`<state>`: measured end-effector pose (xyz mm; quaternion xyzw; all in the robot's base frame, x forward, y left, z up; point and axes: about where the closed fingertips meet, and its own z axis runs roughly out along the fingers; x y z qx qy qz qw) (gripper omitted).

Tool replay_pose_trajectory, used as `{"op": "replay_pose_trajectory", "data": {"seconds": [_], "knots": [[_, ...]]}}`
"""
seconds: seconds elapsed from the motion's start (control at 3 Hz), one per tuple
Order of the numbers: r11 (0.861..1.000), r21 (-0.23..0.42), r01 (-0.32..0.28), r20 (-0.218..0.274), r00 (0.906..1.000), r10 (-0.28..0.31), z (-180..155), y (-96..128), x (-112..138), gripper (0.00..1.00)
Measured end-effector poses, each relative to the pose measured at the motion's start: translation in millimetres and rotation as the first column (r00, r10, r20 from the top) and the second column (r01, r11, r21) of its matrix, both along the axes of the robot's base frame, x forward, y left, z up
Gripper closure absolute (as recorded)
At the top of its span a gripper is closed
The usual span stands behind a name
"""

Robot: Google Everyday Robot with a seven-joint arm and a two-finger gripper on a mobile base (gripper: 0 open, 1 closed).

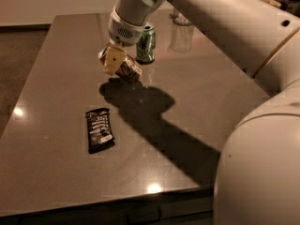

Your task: Knock orange can over

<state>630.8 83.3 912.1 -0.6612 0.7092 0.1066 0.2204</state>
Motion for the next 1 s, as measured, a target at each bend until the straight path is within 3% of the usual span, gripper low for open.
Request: {"op": "replay_pose_trajectory", "data": {"seconds": [0.67, 1.0], "knots": [[0.995, -0.092, -0.048, -0.025, 0.9986, 0.046, -12.6, -4.0, -4.2, 0.15], [0.991, -0.119, -0.062, -0.034, 0.9977, 0.058, -17.7, -4.8, -5.2, 0.0]]}}
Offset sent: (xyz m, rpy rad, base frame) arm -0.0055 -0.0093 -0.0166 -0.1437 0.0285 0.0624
